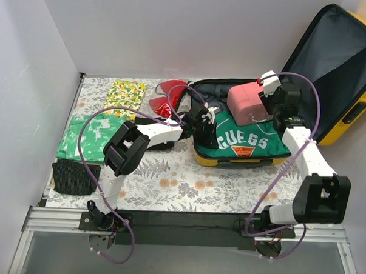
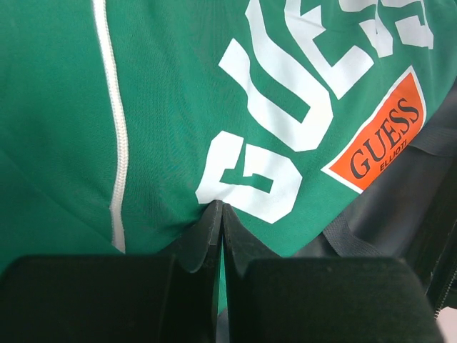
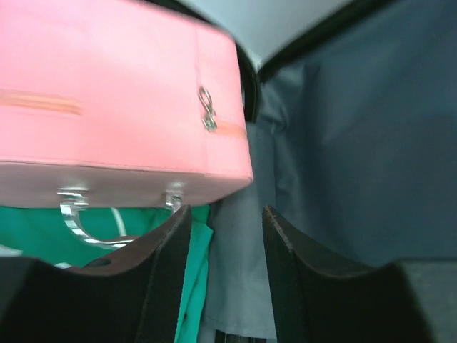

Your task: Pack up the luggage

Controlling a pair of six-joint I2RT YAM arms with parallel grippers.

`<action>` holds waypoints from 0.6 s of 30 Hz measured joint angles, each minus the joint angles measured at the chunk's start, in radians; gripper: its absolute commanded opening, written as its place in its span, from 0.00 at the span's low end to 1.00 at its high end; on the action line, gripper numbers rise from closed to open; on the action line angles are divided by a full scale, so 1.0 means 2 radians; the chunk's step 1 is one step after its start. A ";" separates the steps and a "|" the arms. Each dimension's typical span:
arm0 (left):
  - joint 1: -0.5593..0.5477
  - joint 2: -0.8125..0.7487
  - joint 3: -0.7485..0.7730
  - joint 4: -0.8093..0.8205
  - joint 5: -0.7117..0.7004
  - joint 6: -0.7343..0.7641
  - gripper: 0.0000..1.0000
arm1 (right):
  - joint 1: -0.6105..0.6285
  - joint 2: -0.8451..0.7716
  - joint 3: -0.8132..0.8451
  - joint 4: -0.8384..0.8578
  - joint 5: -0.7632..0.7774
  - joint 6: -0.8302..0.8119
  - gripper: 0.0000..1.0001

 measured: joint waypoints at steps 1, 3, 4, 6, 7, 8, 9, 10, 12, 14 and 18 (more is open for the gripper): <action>0.000 0.000 0.000 0.000 0.000 -0.001 0.00 | 0.004 -0.015 0.000 -0.004 -0.009 0.001 0.54; 0.001 0.000 0.000 0.000 0.000 -0.004 0.00 | 0.039 -0.052 -0.006 -0.004 -0.030 0.001 0.54; 0.001 0.000 0.000 0.000 0.000 -0.007 0.00 | 0.041 -0.053 -0.007 -0.004 -0.031 0.000 0.54; 0.001 0.000 0.000 0.000 0.000 -0.012 0.00 | 0.070 -0.054 -0.014 -0.005 -0.034 0.003 0.54; 0.001 0.000 0.000 0.000 0.000 -0.013 0.00 | 0.087 -0.048 -0.019 -0.006 -0.034 0.006 0.54; 0.001 0.000 0.000 0.000 0.000 -0.015 0.00 | 0.101 -0.040 -0.025 -0.008 -0.034 0.010 0.54; 0.001 0.000 0.000 0.000 0.000 -0.017 0.00 | 0.109 -0.033 -0.029 -0.010 -0.031 0.016 0.54; 0.001 0.000 0.000 0.000 0.000 -0.018 0.00 | 0.117 -0.023 -0.034 -0.012 -0.026 0.022 0.54; 0.001 0.000 0.000 0.000 0.000 -0.020 0.00 | 0.127 0.000 -0.040 -0.016 -0.013 0.035 0.54; 0.001 0.000 0.000 0.000 0.000 -0.021 0.00 | 0.131 0.024 -0.041 -0.018 0.003 0.048 0.54; 0.002 0.000 0.000 0.000 -0.001 -0.023 0.00 | 0.130 0.064 -0.050 0.005 0.040 0.062 0.55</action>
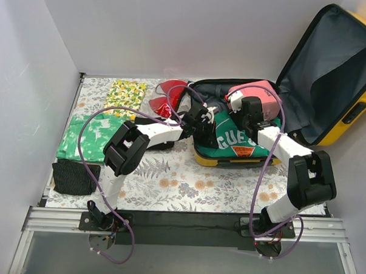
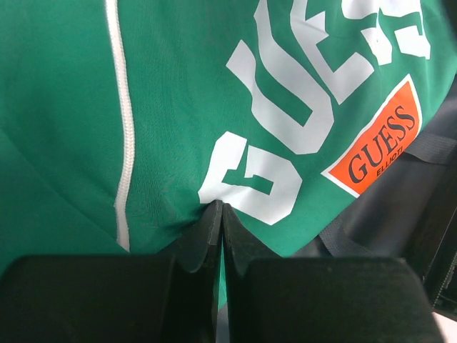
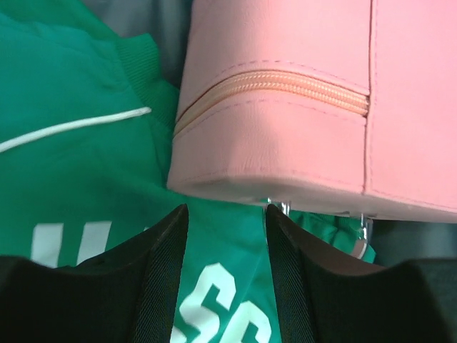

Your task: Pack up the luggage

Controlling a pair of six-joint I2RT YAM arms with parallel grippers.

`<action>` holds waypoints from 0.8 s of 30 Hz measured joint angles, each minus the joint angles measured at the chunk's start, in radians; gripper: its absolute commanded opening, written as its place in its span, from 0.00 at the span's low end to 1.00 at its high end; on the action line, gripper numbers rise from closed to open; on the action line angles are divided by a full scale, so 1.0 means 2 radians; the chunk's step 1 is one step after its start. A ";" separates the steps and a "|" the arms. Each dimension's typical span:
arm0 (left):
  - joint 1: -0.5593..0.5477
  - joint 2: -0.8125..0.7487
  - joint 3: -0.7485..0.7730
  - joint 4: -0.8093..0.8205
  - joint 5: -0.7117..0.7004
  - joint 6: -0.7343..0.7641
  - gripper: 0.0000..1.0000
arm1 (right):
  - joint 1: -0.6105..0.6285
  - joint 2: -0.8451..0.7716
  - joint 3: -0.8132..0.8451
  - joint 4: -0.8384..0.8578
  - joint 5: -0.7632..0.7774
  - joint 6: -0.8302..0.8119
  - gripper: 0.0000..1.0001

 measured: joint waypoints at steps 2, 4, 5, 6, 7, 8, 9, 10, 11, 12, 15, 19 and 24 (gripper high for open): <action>0.000 0.000 0.000 0.000 0.000 -0.001 0.00 | -0.003 0.018 0.000 0.018 0.010 0.005 0.55; 0.000 0.000 0.000 0.001 -0.001 -0.002 0.00 | -0.005 0.035 0.001 0.034 0.024 0.011 0.55; 0.000 0.000 0.000 0.002 -0.002 -0.002 0.00 | -0.004 0.040 0.003 0.041 0.031 0.015 0.55; 0.001 0.000 0.000 0.003 -0.004 -0.003 0.00 | -0.004 0.044 0.007 0.044 0.035 0.019 0.56; 0.001 0.000 -0.001 0.006 -0.007 -0.003 0.00 | -0.004 0.050 0.014 0.046 0.038 0.022 0.56; 0.002 0.000 -0.001 0.009 -0.009 -0.003 0.00 | -0.005 0.057 0.020 0.048 0.040 0.024 0.56; 0.004 0.000 -0.002 0.012 -0.011 -0.003 0.00 | -0.006 0.064 0.027 0.050 0.041 0.025 0.56; 0.004 0.000 -0.004 0.015 -0.012 -0.003 0.00 | -0.007 0.073 0.034 0.055 0.042 0.026 0.56; 0.006 0.000 -0.005 0.019 -0.013 -0.003 0.00 | -0.008 0.083 0.043 0.059 0.042 0.026 0.56; 0.007 0.000 -0.007 0.022 -0.014 -0.003 0.00 | -0.009 0.090 0.050 0.063 0.042 0.027 0.56; 0.013 0.000 -0.008 0.024 -0.018 -0.003 0.00 | -0.015 0.106 0.064 0.076 0.042 0.030 0.56; 0.016 0.000 -0.008 0.026 -0.023 -0.003 0.00 | -0.017 0.112 0.072 0.084 0.040 0.037 0.57; 0.016 0.002 -0.007 0.024 -0.023 -0.001 0.00 | -0.017 0.112 0.073 0.100 0.030 0.037 0.57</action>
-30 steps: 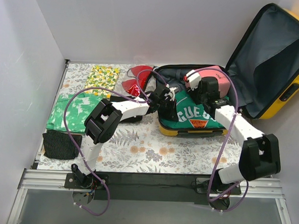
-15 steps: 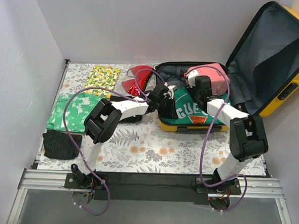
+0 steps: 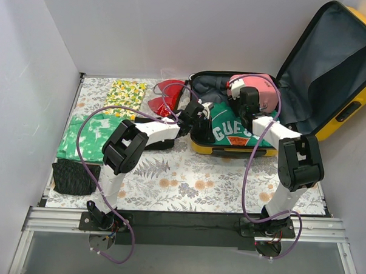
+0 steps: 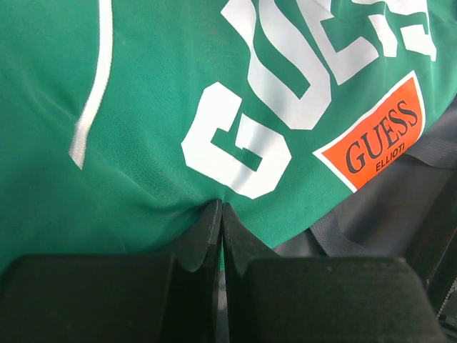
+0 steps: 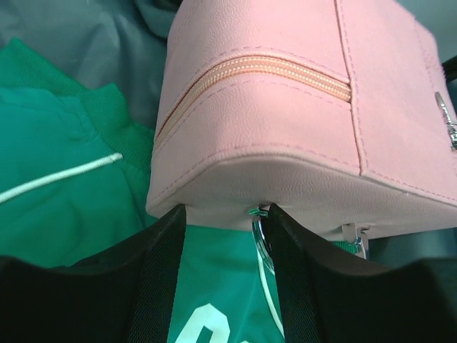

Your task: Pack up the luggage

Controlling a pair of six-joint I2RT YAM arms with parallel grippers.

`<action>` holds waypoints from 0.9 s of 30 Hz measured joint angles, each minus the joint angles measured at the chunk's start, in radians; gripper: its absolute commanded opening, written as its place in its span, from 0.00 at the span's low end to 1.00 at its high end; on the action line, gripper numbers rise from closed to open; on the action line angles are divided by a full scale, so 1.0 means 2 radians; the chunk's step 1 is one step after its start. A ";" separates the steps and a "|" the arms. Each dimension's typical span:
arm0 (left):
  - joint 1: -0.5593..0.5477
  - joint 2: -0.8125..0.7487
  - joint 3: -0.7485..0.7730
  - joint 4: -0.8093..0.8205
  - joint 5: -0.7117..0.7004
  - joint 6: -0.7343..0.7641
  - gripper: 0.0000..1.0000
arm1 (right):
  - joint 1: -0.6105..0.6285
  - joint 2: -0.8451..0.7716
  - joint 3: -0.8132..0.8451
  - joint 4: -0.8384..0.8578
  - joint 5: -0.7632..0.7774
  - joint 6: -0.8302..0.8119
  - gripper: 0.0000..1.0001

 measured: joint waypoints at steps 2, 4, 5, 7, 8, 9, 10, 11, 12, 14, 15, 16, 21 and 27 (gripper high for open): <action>0.000 0.001 0.000 0.000 0.000 0.000 0.00 | 0.000 0.000 0.000 0.010 -0.003 -0.004 0.57; 0.000 0.001 0.000 0.000 0.000 0.001 0.00 | 0.000 0.001 0.000 0.026 -0.008 -0.010 0.57; 0.000 0.001 0.000 0.000 0.000 0.001 0.00 | 0.001 0.002 0.000 0.037 -0.009 -0.015 0.58; 0.000 0.001 0.000 0.000 0.000 0.002 0.00 | 0.002 0.008 0.001 0.060 -0.008 -0.020 0.58; 0.000 0.001 0.000 0.000 0.000 0.002 0.00 | 0.004 0.013 0.003 0.072 -0.006 -0.024 0.57; 0.000 0.001 0.000 0.000 0.000 0.002 0.00 | 0.007 0.018 0.007 0.085 -0.004 -0.028 0.56; 0.000 0.001 0.000 0.000 0.000 0.002 0.00 | 0.009 0.026 0.011 0.099 -0.003 -0.032 0.56; 0.000 0.001 0.000 0.000 0.000 0.002 0.00 | 0.010 0.034 0.015 0.111 -0.008 -0.032 0.54; 0.000 0.001 0.000 0.000 0.000 0.003 0.00 | 0.012 0.039 0.015 0.121 -0.008 -0.039 0.54; -0.001 0.002 0.000 0.000 0.000 0.004 0.00 | 0.014 0.040 0.011 0.134 -0.005 -0.048 0.54; -0.001 0.002 0.000 0.000 0.000 0.005 0.00 | 0.014 0.038 0.005 0.140 -0.005 -0.053 0.54; -0.001 0.002 0.000 0.000 0.000 0.005 0.00 | 0.013 0.036 -0.001 0.143 -0.005 -0.057 0.54; -0.001 0.004 0.004 -0.002 0.000 0.005 0.00 | 0.013 0.006 -0.057 0.140 -0.007 -0.072 0.50; -0.001 0.006 0.008 -0.007 0.000 0.005 0.00 | -0.007 0.002 -0.105 0.103 -0.002 -0.103 0.49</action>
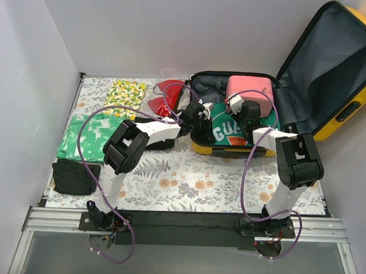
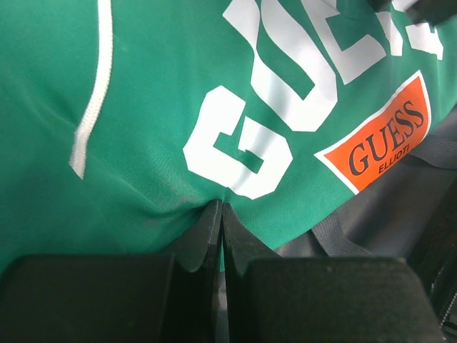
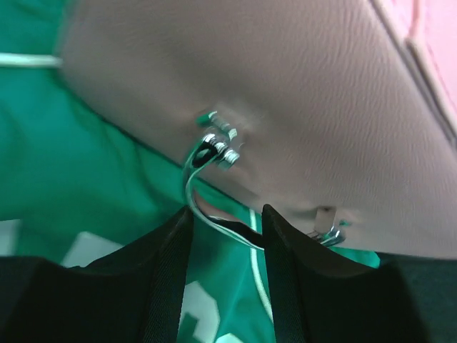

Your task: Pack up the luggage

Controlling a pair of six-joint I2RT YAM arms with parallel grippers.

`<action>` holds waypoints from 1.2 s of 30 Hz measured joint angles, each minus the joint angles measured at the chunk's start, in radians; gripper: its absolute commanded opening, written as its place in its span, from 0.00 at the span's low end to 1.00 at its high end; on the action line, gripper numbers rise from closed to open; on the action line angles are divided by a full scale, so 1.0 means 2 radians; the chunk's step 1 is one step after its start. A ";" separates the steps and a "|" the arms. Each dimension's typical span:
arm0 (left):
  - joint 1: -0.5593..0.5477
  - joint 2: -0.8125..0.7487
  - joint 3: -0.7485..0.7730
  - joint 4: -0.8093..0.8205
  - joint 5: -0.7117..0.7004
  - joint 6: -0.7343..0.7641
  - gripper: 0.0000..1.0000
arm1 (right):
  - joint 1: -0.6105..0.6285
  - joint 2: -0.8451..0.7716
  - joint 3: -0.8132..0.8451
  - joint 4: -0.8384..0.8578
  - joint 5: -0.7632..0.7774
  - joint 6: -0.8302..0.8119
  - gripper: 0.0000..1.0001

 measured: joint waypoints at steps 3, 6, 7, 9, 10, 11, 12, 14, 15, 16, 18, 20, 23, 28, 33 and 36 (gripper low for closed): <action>0.000 0.001 0.003 -0.004 0.000 -0.002 0.00 | -0.007 0.012 0.002 -0.003 0.005 -0.009 0.49; 0.000 0.003 0.005 -0.005 0.000 -0.002 0.00 | -0.007 0.030 0.020 -0.005 0.020 -0.011 0.49; 0.000 0.003 0.005 -0.005 0.000 -0.002 0.00 | -0.007 0.037 0.028 -0.005 0.028 -0.011 0.49; 0.000 0.003 0.005 -0.005 0.000 -0.002 0.00 | -0.005 0.044 0.040 -0.018 0.047 -0.006 0.50; 0.000 0.003 0.005 -0.004 0.000 -0.002 0.00 | -0.005 0.046 0.043 -0.022 0.051 -0.004 0.51; 0.000 0.003 0.005 -0.004 0.000 -0.002 0.00 | -0.005 0.048 0.048 -0.028 0.058 -0.001 0.52; 0.000 0.003 0.005 -0.004 0.000 -0.002 0.00 | -0.005 0.051 0.056 -0.037 0.067 0.007 0.52; 0.000 0.003 0.005 -0.004 0.000 -0.002 0.00 | -0.007 0.054 0.061 -0.044 0.072 0.012 0.52; 0.000 0.003 0.005 -0.004 0.000 -0.002 0.00 | -0.009 0.055 0.064 -0.048 0.076 0.016 0.52; 0.000 0.003 0.005 -0.004 0.000 -0.002 0.00 | -0.011 0.057 0.068 -0.052 0.078 0.020 0.53; 0.000 0.003 0.005 -0.004 0.000 -0.002 0.00 | -0.015 0.061 0.075 -0.059 0.084 0.023 0.54; 0.000 0.003 0.005 -0.004 0.000 -0.002 0.00 | -0.017 0.065 0.081 -0.065 0.087 0.023 0.55; 0.000 0.004 0.005 -0.002 0.000 -0.002 0.00 | -0.017 0.070 0.090 -0.072 0.088 0.021 0.57; 0.002 0.006 0.005 0.007 0.000 -0.001 0.00 | -0.018 0.079 0.103 -0.073 0.088 0.011 0.53; 0.002 0.006 0.005 0.007 0.000 0.001 0.00 | -0.017 0.073 0.093 -0.069 0.073 -0.008 0.49; 0.002 0.006 0.005 0.007 0.002 0.001 0.00 | -0.017 0.065 0.080 -0.059 0.058 -0.025 0.54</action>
